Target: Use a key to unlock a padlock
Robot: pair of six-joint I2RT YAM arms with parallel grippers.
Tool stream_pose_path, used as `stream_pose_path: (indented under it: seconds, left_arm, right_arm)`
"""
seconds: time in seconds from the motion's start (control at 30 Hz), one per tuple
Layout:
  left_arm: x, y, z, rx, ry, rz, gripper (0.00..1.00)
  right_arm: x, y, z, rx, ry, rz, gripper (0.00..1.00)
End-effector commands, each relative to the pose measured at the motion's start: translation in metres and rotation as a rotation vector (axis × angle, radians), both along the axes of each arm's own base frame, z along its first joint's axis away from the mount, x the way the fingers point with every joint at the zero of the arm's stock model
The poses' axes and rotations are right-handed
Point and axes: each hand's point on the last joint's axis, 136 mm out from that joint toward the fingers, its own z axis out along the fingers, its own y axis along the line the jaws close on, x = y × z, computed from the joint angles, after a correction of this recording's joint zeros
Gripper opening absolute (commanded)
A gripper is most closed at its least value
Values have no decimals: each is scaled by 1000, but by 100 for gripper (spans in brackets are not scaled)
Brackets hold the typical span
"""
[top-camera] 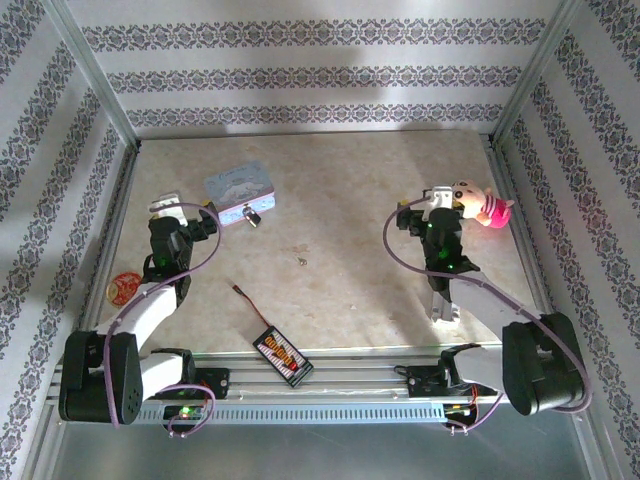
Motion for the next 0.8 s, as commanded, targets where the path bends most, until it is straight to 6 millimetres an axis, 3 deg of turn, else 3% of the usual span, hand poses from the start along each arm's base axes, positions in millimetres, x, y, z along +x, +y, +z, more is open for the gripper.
stream_pose_path:
  seconds: [0.0,0.17,0.37,0.63,0.77]
  left_arm:
    - [-6,-10,-7,-153,31,-19,99]
    - [-5,-18,-5,-242,12,-42,99]
    - [-1,-20,-7,-267,15,-45,99]
    - [4,-22,-15,-270,44,-56,99]
    - [5,-23,-18,-268,53,-59,99]
  right_arm:
    - [-17,-2,-17,-8,187,-139,98]
    - [-32,41,-32,-14,371,-163,98]
    - [-41,114,-50,-68,550,-134,98]
    - [-52,217,-91,-125,748,8,98]
    - [-59,253,-111,-69,804,81,98]
